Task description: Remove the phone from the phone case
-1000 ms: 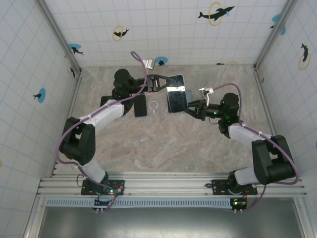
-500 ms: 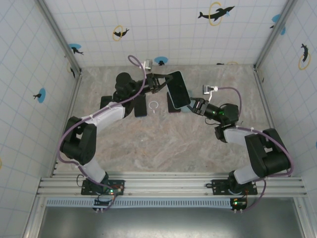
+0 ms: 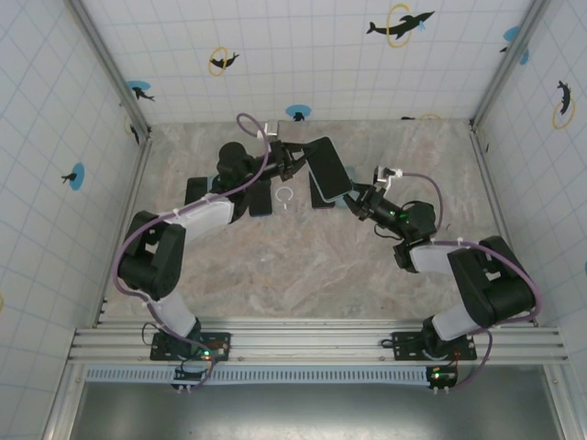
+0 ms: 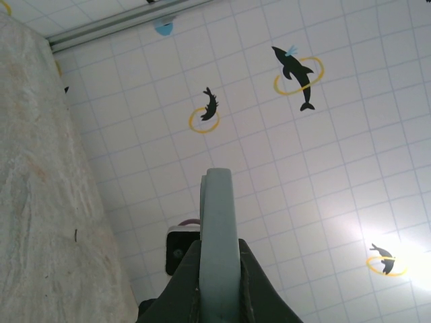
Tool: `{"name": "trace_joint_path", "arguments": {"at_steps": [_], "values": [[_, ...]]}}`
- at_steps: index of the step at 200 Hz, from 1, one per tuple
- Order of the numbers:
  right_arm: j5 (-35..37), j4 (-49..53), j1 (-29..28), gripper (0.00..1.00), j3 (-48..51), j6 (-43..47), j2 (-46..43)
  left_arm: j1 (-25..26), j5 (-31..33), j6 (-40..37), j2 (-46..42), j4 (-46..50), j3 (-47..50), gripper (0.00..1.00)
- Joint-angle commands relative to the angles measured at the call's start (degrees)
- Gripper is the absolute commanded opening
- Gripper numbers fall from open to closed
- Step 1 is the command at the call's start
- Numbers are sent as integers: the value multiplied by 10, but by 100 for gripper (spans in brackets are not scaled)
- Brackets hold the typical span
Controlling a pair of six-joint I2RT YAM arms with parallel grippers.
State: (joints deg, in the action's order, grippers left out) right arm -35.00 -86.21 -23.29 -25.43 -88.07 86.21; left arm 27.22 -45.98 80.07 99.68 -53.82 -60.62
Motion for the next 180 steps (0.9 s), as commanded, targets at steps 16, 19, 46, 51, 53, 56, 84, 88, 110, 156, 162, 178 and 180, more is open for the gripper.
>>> {"name": "trace_joint_path", "arguments": {"at_steps": [16,19,46,51,53,56,84,88,110,156,162,178,180], "values": [[28,-50,-6,1,12,-9,-30,-10,34,-10,17,-17,-1,24],[28,-50,-6,1,12,-9,-29,-10,35,-10,17,-16,-2,25],[37,-55,-6,0,17,-9,-27,-11,45,-19,12,1,-1,39],[38,-55,-6,0,17,-7,-26,-11,49,-19,11,2,1,41],[39,-55,-6,0,17,-7,-25,-11,50,-20,10,2,2,41],[39,-55,-6,0,18,-6,-25,-12,54,-20,10,3,4,42],[52,-52,-4,0,16,17,-19,-12,74,-16,4,10,16,47],[55,-52,-4,0,16,22,-18,-11,79,-15,1,13,19,48],[75,-52,-1,0,8,37,-8,-6,106,-17,-20,33,40,51],[124,-56,-2,0,-9,66,21,33,163,-10,-80,56,94,53],[140,-55,-3,0,-11,71,23,41,171,-5,-90,55,104,54],[162,-49,-7,0,-15,86,29,65,194,22,-111,23,140,55],[163,-48,-8,0,-15,87,30,67,199,27,-113,17,144,55]]}}
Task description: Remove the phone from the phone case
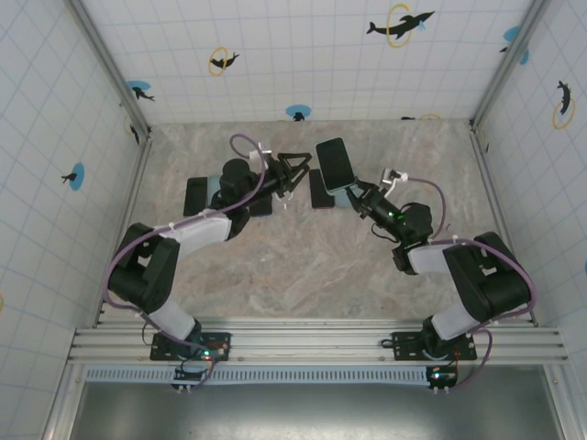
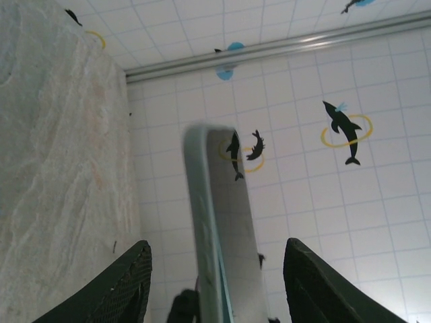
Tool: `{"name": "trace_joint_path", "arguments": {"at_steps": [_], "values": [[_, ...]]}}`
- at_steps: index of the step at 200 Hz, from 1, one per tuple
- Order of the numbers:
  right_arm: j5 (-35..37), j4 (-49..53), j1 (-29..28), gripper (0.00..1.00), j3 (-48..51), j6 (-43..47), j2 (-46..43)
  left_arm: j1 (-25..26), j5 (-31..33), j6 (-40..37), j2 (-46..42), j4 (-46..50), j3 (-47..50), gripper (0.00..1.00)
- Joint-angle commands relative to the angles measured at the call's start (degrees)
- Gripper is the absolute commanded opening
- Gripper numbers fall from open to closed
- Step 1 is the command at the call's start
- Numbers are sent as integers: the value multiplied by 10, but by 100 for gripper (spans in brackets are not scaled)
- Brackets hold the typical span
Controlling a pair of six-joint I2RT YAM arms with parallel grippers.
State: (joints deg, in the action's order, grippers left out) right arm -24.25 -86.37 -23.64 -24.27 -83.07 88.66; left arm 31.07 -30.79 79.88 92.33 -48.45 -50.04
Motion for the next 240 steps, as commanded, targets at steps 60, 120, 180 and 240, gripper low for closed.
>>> {"name": "trace_joint_path", "arguments": {"at_steps": [60,120,180,240], "values": [[88,6,-28,0,-46,103,10,119,117,111,-35,-142,77,55],[90,9,-38,0,-49,116,7,132,124,122,-13,-160,65,52],[89,12,-42,0,-48,121,1,134,127,125,-4,-159,61,51],[83,3,-47,0,-49,118,3,138,129,131,8,-165,61,50]]}}
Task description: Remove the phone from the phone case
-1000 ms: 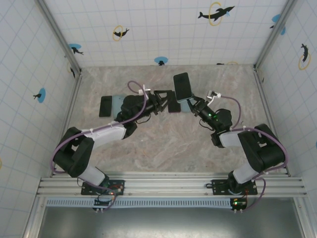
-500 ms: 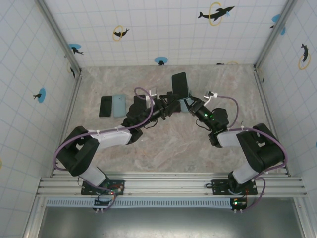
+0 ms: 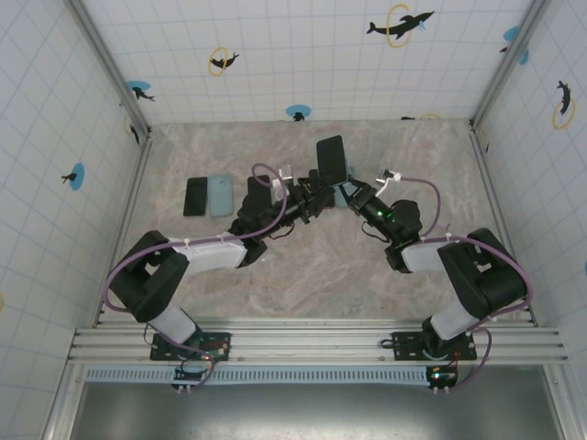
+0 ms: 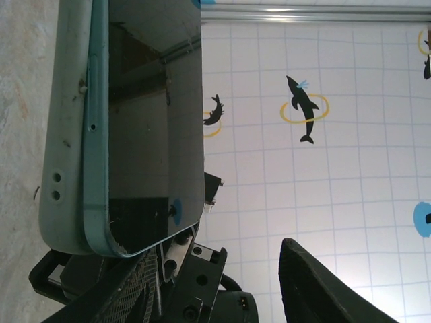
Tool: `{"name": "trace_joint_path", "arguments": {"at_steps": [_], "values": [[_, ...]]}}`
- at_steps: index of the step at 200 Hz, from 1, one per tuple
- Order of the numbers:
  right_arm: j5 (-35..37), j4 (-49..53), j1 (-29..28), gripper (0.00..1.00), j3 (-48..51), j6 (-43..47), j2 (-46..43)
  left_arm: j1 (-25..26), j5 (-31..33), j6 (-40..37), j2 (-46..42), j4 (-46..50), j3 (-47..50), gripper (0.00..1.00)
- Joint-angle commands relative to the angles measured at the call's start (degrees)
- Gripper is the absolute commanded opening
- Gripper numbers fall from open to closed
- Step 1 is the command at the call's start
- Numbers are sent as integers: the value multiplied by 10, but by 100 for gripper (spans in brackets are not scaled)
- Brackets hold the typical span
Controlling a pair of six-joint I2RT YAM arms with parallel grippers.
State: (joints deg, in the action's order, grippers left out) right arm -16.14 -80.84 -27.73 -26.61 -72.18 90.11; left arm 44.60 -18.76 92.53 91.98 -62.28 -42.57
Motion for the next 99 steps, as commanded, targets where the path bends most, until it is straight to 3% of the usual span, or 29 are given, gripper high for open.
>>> {"name": "trace_joint_path", "arguments": {"at_steps": [1,99], "values": [[2,-52,-6,0,-25,9,-12,2,8,5,12,-26,-14,50],[32,-85,-21,0,0,10,-15,0,67,13,25,-35,-15,38]]}}
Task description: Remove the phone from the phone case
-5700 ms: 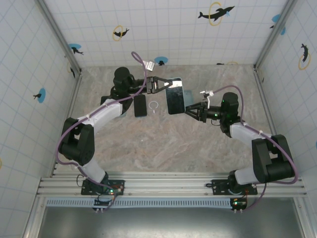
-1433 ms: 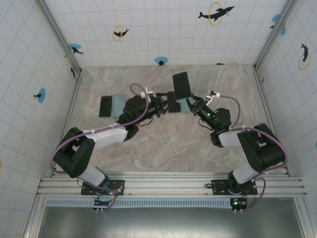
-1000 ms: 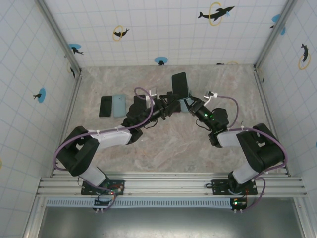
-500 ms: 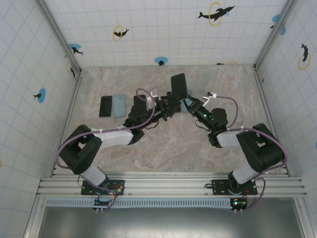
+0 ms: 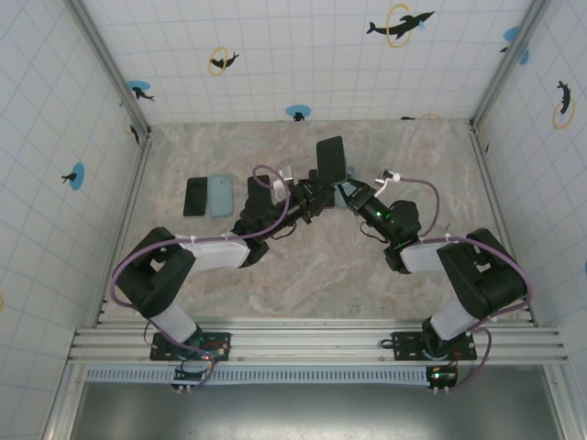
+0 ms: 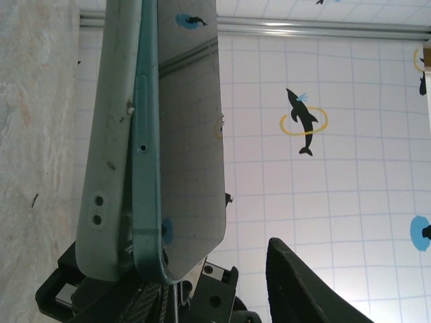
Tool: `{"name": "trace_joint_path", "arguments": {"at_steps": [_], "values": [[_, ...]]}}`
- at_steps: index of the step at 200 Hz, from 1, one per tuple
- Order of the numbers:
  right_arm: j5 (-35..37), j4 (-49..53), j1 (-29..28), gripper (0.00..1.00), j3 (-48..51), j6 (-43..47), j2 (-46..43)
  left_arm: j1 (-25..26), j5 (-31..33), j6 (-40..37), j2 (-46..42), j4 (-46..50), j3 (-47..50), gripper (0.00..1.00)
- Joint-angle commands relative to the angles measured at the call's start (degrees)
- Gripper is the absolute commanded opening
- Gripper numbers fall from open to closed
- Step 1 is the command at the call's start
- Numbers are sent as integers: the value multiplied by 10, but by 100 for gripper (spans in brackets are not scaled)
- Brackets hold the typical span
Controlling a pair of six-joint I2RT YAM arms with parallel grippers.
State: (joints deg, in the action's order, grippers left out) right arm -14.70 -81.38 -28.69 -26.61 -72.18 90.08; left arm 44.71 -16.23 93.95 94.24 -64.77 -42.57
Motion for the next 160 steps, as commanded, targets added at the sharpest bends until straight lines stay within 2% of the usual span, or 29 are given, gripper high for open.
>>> {"name": "trace_joint_path", "arguments": {"at_steps": [1,36,78,160], "values": [[19,-80,-12,0,0,11,-15,-1,42,-1,2,-10,-16,38],[57,-94,-26,0,17,28,-23,0,69,5,6,-8,-16,35],[85,-103,-41,0,23,37,-23,1,64,4,22,-4,-46,30],[135,-58,-49,0,40,52,-30,6,58,2,26,-6,-71,7]]}}
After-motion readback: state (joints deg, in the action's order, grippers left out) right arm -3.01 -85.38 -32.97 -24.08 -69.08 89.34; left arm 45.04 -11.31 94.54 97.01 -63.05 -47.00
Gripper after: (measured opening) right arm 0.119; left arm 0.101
